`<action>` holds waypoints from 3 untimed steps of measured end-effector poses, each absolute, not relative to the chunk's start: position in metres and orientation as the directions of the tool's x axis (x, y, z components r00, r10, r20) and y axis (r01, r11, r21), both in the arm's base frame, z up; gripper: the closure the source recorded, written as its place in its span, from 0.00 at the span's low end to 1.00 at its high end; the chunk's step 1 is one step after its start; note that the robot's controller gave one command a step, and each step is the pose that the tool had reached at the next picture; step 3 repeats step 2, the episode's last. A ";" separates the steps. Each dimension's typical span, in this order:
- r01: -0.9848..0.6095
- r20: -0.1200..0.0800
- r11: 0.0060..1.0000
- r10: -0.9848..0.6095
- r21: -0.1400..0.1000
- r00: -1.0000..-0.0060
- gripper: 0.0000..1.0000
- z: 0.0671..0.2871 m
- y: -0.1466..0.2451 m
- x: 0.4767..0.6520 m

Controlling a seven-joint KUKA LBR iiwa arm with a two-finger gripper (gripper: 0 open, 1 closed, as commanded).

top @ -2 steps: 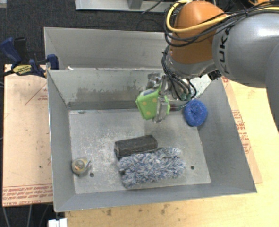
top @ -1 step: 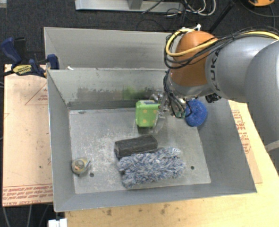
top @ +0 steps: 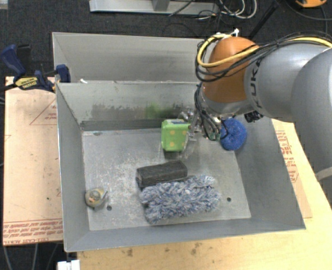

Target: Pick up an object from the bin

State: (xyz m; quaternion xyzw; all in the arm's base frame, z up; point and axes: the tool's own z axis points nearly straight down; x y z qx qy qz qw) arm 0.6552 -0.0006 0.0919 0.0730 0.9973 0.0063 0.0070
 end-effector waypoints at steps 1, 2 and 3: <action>0.146 -0.016 0.989 0.147 0.012 -0.989 1.00 0.095 0.002 0.654; 0.117 -0.003 0.993 0.117 0.001 -0.993 1.00 0.223 0.002 0.657; 0.117 -0.003 0.993 0.117 0.001 -0.993 1.00 0.223 0.002 0.657</action>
Offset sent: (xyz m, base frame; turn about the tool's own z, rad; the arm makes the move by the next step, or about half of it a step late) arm 0.0011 0.0022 0.1307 -0.0294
